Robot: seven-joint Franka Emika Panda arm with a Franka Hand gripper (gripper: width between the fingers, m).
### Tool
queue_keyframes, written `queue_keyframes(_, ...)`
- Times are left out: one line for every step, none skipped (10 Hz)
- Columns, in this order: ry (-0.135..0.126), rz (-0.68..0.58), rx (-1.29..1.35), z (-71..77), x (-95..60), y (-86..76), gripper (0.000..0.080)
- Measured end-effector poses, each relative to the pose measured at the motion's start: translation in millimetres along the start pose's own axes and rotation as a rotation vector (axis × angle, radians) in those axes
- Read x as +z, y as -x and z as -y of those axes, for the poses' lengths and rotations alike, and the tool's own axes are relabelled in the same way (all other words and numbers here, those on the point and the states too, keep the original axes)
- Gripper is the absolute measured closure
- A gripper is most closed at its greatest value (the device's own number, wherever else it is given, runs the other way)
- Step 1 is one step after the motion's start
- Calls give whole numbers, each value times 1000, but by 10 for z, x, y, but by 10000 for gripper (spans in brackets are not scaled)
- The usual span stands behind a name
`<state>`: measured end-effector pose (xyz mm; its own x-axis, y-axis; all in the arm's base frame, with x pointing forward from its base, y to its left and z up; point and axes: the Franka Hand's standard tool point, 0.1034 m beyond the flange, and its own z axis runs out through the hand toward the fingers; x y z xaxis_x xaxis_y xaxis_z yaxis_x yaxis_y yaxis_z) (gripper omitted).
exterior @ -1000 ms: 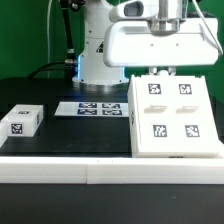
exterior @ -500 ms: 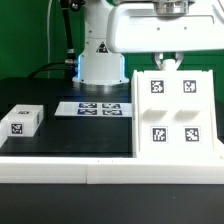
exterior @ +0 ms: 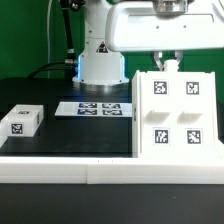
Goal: Assemble cabinet
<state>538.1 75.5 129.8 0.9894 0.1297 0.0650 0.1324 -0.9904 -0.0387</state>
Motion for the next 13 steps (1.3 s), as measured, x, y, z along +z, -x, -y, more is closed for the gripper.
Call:
queue_keyframes(-3, 13, 2, -18, -82, -78, 797)
queue_keyframes(-4, 12, 3, -34, -127, -147, 797)
queue_keyframes(-4, 16, 5, -48, -143, -205, 797)
queue_keyframes(-3, 12, 4, -45, -140, -256, 797)
queue_keyframes(-4, 15, 5, -35, -126, -250, 797)
queue_keyframes(-4, 14, 6, -39, -126, -251, 750)
queue_keyframes(-3, 14, 6, -39, -126, -251, 750)
queue_keyframes(-3, 14, 6, -39, -126, -251, 576)
queue_keyframes(-3, 14, 6, -39, -126, -251, 576)
queue_keyframes(-3, 14, 6, -39, -126, -251, 392)
queue_keyframes(-3, 14, 6, -39, -126, -251, 257)
queue_keyframes(-3, 14, 6, -39, -126, -251, 257)
queue_keyframes(-3, 14, 6, -39, -125, -250, 74)
